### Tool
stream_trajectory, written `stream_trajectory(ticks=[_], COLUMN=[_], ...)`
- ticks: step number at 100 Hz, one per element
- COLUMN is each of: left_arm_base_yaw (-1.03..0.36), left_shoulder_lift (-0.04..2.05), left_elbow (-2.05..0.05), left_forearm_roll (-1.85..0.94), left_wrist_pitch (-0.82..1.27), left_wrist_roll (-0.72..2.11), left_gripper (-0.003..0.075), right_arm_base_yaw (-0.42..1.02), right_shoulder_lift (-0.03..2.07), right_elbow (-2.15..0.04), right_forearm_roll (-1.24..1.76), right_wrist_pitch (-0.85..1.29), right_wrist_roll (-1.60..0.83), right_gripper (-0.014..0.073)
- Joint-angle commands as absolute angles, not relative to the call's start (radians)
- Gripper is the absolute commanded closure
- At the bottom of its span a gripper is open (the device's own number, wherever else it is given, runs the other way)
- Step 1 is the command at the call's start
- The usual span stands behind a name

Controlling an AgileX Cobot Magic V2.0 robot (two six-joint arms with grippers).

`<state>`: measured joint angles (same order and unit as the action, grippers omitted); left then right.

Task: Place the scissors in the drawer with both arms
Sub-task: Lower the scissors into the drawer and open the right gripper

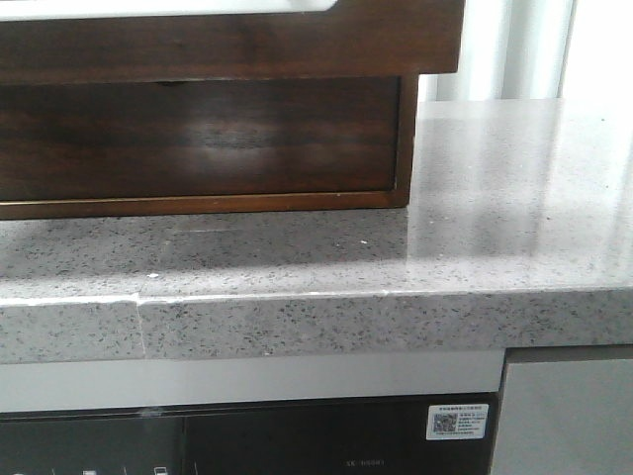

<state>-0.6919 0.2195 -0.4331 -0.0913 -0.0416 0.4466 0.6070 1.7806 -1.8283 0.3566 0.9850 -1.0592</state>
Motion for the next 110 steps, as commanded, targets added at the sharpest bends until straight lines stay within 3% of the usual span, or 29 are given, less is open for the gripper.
stream_trajectory(ticks=[1,9,16,57,69,89,110], left_arm_base_yaw=[-0.697,-0.697,-0.697,-0.697,-0.697,-0.697,-0.697], left_shoulder_lift=[0.230,0.230,0.230,0.230,0.230,0.230,0.230], left_elbow=[-0.463,-0.463,-0.463,-0.463,-0.463,-0.463,-0.463], left_forearm_roll=[-0.102,-0.102,-0.102,-0.102,-0.102,-0.102,-0.106], left_wrist_pitch=[-0.115,-0.119,-0.120,-0.157,-0.167,-0.168,-0.168], left_wrist_roll=[0.440,0.440,0.440,0.440,0.440,0.440,0.440], left_gripper=[0.0716,0.0716,0.0716,0.0716,0.0716,0.0717,0.0717], right_arm_base_yaw=[0.602,0.602,0.602,0.602,0.602,0.602,0.602], right_shoulder_lift=[1.760,1.760,1.760,1.714,1.655,1.520,1.364], right_elbow=[-1.852,-1.852,-1.852,-1.852,-1.852,-1.852,-1.848], right_forearm_roll=[0.374,0.374,0.374,0.386,0.432,0.483,0.525], right_wrist_pitch=[0.952,0.952,0.952,0.939,0.939,0.937,0.960], right_wrist_roll=[-1.056,-1.056,-1.056,-1.056,-1.052,-1.018,-0.941], right_gripper=[0.0568,0.0450,0.0399,0.0398,0.0456,0.0718,0.0708])
